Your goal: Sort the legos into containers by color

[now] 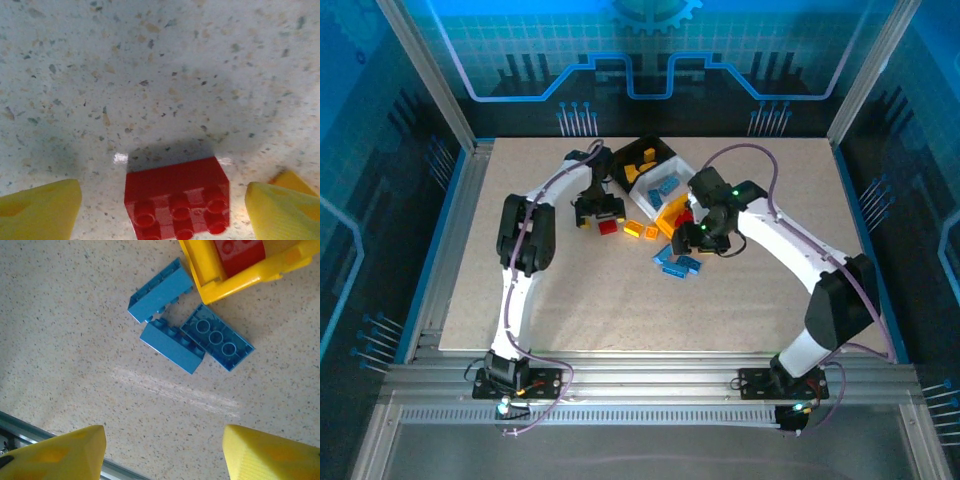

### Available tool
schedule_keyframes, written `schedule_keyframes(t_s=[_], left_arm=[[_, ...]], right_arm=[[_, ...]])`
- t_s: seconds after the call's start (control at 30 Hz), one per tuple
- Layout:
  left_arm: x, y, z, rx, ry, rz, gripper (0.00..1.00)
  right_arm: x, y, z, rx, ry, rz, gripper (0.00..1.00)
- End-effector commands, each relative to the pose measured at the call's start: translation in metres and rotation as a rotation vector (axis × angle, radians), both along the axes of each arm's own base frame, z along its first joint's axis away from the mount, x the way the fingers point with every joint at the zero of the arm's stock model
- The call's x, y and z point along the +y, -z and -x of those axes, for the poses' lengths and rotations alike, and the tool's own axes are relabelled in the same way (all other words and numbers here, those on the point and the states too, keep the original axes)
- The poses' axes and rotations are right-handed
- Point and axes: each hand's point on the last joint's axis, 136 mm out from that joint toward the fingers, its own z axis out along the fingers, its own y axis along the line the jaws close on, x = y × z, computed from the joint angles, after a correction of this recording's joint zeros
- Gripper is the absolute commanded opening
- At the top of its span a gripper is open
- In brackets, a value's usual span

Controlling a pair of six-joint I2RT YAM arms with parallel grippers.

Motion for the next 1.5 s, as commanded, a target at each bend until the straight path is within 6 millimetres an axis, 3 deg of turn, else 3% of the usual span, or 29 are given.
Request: schedule_keyframes(t_s=[0.0,0.3,0.5,0.73,0.87,1.03,1.17,1.3,1.47], left_arm=[[0.001,0.005,0.009,0.041,0.016,-0.035,0.84],[-0.003,0.015,0.016,0.059,0.005,-0.032,0.60],[-0.003,0.012,0.020,0.057,0.008,-0.024,0.51],[-0.011,-0.013,0.023,0.014,0.012,0.042,0.46],[-0.023,-0.039,0.027,-0.028,0.003,0.138,0.46],[-0.054,-0.094,0.027,-0.126,-0.029,0.321,0.47],[-0.099,-0.134,0.024,-0.186,-0.002,0.466,0.48],[-0.151,-0.148,0.026,-0.195,0.046,0.558,0.49],[-0.202,-0.142,0.019,-0.194,0.094,0.584,0.49]], right_arm=[[-0.008,-0.004,0.004,-0.015,0.009,0.007,0.64],[-0.008,0.001,0.004,-0.007,0.009,0.007,0.64],[-0.008,0.002,0.004,-0.010,0.010,0.009,0.64],[-0.017,0.002,0.006,-0.023,0.015,0.035,0.64],[-0.030,0.004,0.010,-0.017,0.044,0.043,0.64],[-0.058,0.014,0.023,0.018,0.138,0.067,0.64],[-0.075,0.025,0.038,0.061,0.194,0.078,0.65],[-0.081,0.028,0.049,0.070,0.212,0.087,0.65],[-0.083,0.026,0.059,0.056,0.245,0.056,0.65]])
